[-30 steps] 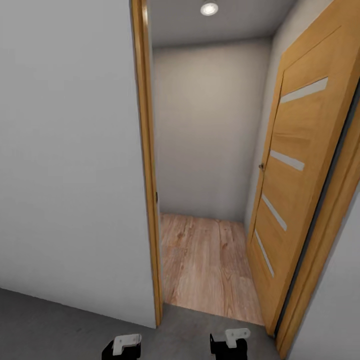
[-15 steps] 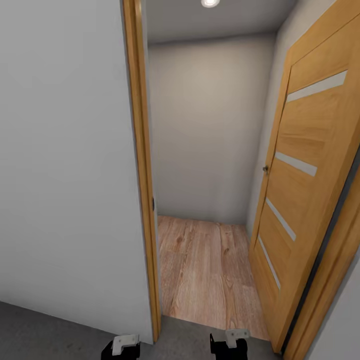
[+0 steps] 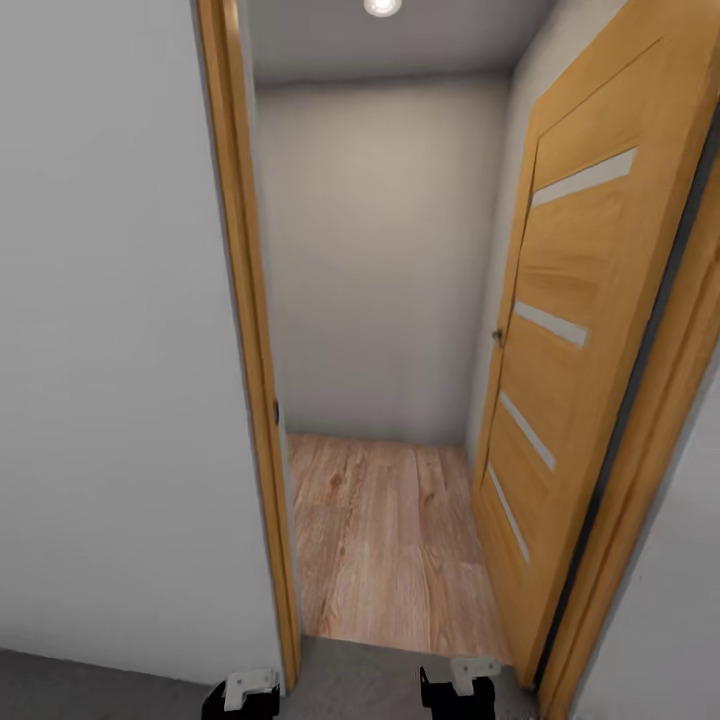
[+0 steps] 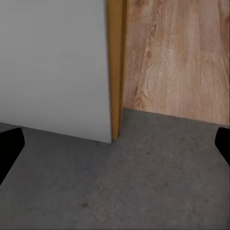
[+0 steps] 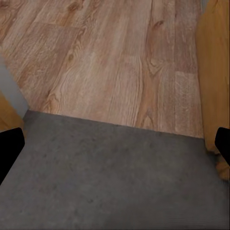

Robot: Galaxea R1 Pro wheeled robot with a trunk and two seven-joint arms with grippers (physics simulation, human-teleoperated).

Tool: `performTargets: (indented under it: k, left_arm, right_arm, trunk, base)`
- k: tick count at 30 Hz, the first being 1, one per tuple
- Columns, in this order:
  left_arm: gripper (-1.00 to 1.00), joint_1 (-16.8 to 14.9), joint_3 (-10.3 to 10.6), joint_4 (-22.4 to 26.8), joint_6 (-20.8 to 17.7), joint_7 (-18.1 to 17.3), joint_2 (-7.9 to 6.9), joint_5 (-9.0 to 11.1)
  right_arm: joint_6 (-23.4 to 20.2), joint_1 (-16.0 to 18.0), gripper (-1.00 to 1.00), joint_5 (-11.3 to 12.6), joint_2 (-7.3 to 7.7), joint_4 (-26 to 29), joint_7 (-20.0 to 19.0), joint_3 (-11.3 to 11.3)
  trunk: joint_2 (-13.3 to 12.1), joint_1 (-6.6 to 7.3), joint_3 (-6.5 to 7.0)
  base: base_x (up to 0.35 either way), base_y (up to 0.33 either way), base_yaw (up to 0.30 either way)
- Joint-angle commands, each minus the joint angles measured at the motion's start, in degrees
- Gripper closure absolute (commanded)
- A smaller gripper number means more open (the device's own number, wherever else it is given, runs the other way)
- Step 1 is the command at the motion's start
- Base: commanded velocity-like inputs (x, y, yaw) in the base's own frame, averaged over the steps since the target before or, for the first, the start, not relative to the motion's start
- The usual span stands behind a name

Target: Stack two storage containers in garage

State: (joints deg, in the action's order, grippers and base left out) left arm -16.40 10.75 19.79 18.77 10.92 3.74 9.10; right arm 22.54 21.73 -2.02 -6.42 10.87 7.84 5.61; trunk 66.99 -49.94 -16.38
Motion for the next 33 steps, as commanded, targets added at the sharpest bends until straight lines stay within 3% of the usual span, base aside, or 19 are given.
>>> performTargets:
  k: [1, 18, 33]
  left_arm:
    - [-1.0, -0.04, 0.5, -0.01, 0.22, 0.33, -0.04, 0.57]
    - [-1.0, -0.04, 0.5, -0.01, 0.22, 0.33, -0.04, 0.51]
    - [-1.0, -0.04, 0.38, -0.01, 0.18, 0.39, -0.11, 0.62]
  right_arm:
    - [0.05, 0.06, -1.0, -0.2, 0.0, -0.09, 0.6, 0.46]
    - [0.13, 0.01, -1.0, -0.18, -0.08, -0.1, 0.6, 0.46]
    - [0.14, 0.02, -1.0, -0.2, -0.09, -0.11, 0.61, 0.46]
  trunk:
    - [0.04, 0.0, -0.07]
    - [0.04, 0.0, -0.07]
    - [0.04, 0.0, -0.07]
  base:
    - [0.0, 0.0, -0.295]
    - [0.054, 0.0, -0.293]
    - [0.329, 0.0, -0.03]
